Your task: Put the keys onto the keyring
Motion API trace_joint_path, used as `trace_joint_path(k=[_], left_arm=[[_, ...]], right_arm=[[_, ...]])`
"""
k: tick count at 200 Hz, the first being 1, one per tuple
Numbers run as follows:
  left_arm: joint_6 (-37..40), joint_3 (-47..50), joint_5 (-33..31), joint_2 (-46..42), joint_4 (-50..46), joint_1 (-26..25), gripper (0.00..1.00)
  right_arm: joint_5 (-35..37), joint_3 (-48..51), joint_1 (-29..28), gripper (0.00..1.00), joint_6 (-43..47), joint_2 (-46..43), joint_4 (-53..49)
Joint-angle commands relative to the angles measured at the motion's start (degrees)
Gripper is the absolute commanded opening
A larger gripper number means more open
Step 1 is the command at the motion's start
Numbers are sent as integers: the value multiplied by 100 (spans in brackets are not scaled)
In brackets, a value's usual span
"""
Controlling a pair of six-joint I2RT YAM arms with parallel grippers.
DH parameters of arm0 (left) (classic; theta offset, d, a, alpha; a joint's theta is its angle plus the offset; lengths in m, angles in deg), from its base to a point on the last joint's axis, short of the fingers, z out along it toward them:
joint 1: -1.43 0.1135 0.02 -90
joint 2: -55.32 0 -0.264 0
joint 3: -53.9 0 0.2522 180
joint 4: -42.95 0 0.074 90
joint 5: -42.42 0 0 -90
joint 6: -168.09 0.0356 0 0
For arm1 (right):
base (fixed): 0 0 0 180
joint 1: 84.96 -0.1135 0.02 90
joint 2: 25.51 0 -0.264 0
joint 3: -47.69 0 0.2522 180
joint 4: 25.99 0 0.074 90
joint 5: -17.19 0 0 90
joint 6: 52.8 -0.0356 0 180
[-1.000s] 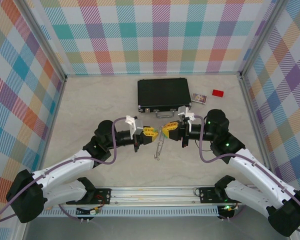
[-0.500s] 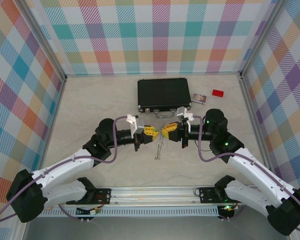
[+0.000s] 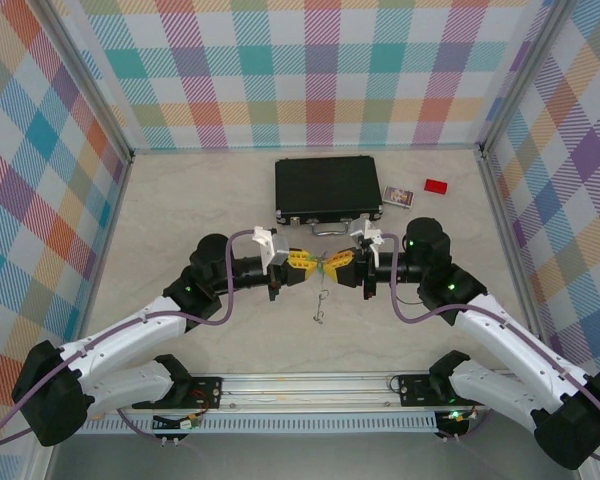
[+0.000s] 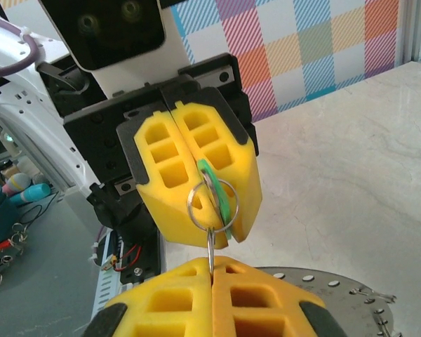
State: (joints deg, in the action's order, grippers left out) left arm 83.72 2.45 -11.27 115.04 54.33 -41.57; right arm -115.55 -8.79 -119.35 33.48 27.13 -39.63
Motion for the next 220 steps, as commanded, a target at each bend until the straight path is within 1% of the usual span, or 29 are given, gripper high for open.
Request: trace_joint_path(k=[1, 48, 86, 97, 106, 114, 125, 166, 195, 220], left_arm=[[114, -210, -11, -120, -43, -19, 0], [206, -298, -29, -109, -203, -20, 0], [329, -394, -215, -162, -402, -24, 0], [355, -427, -268, -178, -459, -23, 0], [388, -466, -290, -165, -536, -19, 0], [427, -501, -315, -142, -624, -20, 0], [454, -567, -373, -103, -723, -23, 0], [521, -685, -599, 115, -862, -18, 0], [606, -891, -770, 378, -1071, -22, 0], [619, -1045, -798, 650, -1130, -16, 0]], right_arm=[[-164, 9, 34, 0, 151, 19, -28], [-125, -26, 30, 0, 274, 75, -210], [82, 12, 29, 0, 346, 69, -302], [239, 50, 37, 11, 327, 54, -310], [380, 85, 37, 24, 320, 14, -287], [483, 137, 31, 31, 311, -44, -243], [606, 210, 37, 33, 294, -136, -170], [1207, 418, 38, 56, 215, -526, -82], [1839, 694, 34, 64, 10, -925, 104], [2478, 895, 36, 74, -152, -1269, 159]])
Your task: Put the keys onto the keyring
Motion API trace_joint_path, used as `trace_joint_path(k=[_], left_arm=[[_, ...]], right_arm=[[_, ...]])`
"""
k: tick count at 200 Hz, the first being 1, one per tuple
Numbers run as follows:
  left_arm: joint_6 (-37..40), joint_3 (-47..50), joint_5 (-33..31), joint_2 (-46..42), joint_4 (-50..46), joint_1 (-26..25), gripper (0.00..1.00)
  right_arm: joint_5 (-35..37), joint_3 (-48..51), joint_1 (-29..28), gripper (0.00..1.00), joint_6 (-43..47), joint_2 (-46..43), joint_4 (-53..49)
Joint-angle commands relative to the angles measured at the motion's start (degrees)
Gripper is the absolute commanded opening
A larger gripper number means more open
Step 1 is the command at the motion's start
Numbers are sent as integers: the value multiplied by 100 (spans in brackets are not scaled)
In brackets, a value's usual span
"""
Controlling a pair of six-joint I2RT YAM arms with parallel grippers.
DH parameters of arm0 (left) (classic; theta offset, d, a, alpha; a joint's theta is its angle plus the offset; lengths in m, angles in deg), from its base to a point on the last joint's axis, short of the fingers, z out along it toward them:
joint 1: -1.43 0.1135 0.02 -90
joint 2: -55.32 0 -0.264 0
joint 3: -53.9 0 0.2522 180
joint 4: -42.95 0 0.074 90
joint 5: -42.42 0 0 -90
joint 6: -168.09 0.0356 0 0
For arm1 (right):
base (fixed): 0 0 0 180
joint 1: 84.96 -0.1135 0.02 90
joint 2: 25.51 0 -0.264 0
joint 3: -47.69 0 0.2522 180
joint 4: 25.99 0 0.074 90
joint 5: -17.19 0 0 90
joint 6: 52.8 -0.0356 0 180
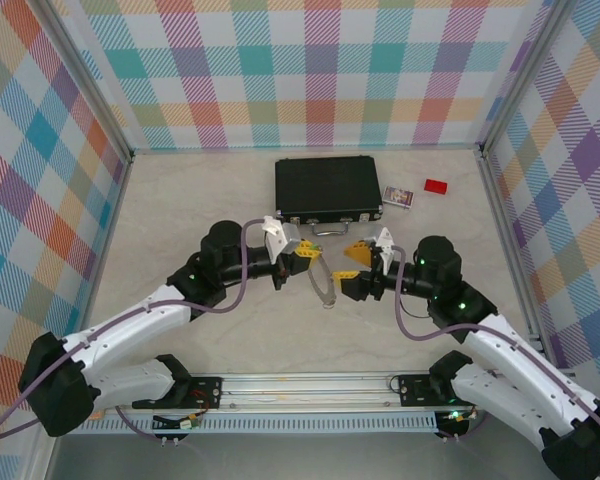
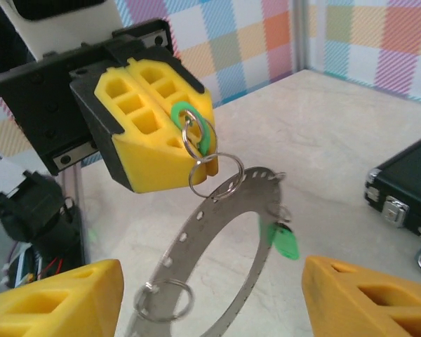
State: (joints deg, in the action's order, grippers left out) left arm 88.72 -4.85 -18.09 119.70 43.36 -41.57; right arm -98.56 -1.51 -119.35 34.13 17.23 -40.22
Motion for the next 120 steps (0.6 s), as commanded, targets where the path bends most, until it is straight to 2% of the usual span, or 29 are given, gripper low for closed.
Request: trace_joint_path(k=[1, 18, 25, 78, 120], left_arm=[[121, -321, -118, 191, -31, -16, 0], [76, -461, -122, 416, -46, -19, 0], [54, -532, -113, 524, -54, -20, 0], [-6, -1019, -91, 1270, 77, -49, 0], [-32, -1663, -158, 1981, -106, -180, 0]], right_arm=[[808, 172, 33, 74, -224, -294, 216], [1172, 307, 33, 85, -297, -536, 222], [1339, 371, 38, 100, -353, -644, 229], [2831, 855, 31, 99, -735, -1601, 236], [3386, 1196, 36, 99, -841, -2374, 61]])
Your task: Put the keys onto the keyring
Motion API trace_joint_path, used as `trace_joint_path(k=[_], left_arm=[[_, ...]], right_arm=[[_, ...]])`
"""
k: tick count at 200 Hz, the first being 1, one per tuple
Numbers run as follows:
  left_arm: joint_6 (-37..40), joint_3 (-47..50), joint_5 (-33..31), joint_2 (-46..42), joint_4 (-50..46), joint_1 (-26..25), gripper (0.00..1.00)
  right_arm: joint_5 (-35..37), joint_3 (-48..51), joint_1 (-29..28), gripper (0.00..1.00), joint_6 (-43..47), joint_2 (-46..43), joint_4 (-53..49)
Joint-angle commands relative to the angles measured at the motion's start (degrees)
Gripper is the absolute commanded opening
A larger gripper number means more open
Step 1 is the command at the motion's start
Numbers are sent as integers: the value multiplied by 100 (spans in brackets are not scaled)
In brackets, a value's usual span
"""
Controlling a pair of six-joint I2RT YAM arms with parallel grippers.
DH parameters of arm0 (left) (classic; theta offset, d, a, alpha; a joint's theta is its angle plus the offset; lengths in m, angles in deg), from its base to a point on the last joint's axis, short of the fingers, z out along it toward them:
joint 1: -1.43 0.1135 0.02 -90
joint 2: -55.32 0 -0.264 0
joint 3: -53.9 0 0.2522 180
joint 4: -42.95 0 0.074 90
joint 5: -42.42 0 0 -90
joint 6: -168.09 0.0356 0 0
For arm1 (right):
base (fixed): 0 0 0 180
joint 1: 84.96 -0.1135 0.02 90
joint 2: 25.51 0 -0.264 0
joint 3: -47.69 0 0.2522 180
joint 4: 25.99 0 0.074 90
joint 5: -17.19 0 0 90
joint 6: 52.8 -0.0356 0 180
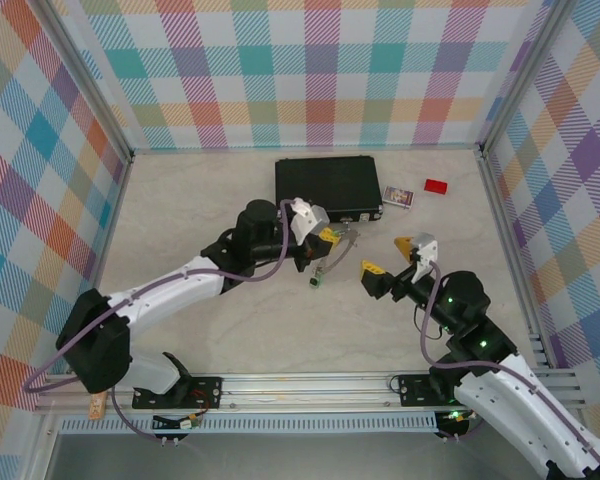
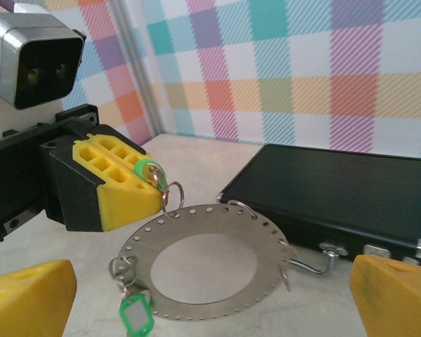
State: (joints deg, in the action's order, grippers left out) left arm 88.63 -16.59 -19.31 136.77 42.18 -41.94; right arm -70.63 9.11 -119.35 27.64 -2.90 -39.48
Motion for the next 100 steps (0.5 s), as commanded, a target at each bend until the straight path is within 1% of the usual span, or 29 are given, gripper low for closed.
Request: trace_joint_path(k=[1, 30, 58, 100], left_arm=[[-25, -506, -38, 292, 11, -149, 0], [-20, -1034, -91, 846, -87, -263, 0], [9, -1733, -146, 1482, -379, -394, 0], [-192, -2459, -278, 2392, -290, -651, 0]], right_arm=[[609, 135, 37, 99, -194, -370, -16], [1009, 247, 36, 99, -221, -719, -159], [1235, 311, 38, 99, -212, -833, -142], [1620, 285, 38, 99, -187, -941, -252]])
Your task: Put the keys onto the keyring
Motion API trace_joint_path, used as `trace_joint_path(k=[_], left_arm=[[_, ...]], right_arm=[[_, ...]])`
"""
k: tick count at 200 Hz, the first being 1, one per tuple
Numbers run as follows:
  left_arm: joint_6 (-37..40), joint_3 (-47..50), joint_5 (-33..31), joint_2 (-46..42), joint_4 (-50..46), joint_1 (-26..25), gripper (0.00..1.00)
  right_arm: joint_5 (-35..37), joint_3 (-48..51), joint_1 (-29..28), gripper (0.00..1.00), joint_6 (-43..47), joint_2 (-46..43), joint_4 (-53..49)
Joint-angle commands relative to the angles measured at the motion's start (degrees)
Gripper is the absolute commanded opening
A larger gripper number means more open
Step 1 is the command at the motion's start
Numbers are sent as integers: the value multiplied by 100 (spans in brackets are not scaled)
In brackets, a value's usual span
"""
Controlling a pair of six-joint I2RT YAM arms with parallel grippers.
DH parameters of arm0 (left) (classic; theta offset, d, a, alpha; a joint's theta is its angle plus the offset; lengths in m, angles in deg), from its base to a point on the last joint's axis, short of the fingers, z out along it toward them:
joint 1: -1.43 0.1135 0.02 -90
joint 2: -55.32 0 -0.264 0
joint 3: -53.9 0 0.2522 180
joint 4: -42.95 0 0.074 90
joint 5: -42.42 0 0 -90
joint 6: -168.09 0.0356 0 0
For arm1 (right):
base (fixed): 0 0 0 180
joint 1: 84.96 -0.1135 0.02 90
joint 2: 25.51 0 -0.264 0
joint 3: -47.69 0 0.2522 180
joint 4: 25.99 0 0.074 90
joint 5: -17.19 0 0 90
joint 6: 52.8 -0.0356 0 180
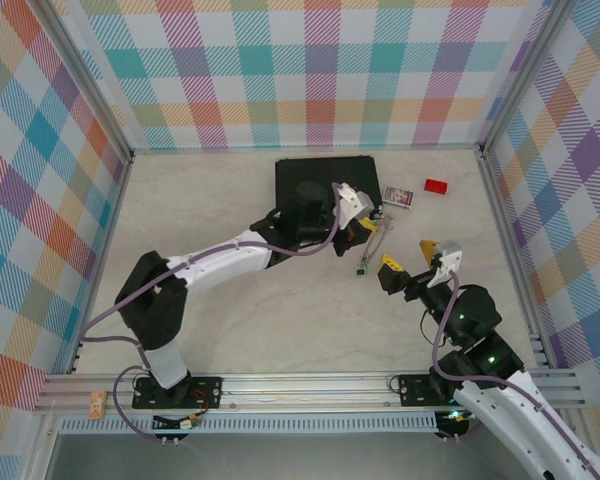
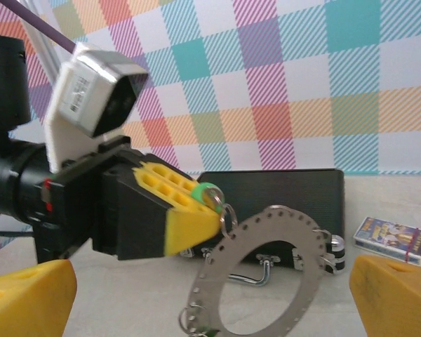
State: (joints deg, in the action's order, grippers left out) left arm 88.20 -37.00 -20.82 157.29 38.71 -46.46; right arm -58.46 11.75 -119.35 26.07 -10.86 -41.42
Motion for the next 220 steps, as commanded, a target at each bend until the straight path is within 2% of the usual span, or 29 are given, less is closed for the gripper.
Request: trace_joint_path(k=[1, 37, 82, 112, 220], left_arm=[[-153, -430, -136, 358, 67, -205, 0], [-574, -438, -470, 734, 557, -402, 0], [-1145, 379, -1141, 478, 1433, -483, 0], [-1217, 836, -1582, 234, 1645, -499, 0], [-1058, 1868, -2204, -387, 1736, -387, 0]], right_arm=[[406, 20, 38, 99, -29, -146, -58], [464, 64, 36, 99, -20, -279, -96], [380, 55, 37, 99, -5, -116, -39], [303, 31, 31, 99, -2, 10, -17], [189, 20, 38, 99, 24, 248, 42]])
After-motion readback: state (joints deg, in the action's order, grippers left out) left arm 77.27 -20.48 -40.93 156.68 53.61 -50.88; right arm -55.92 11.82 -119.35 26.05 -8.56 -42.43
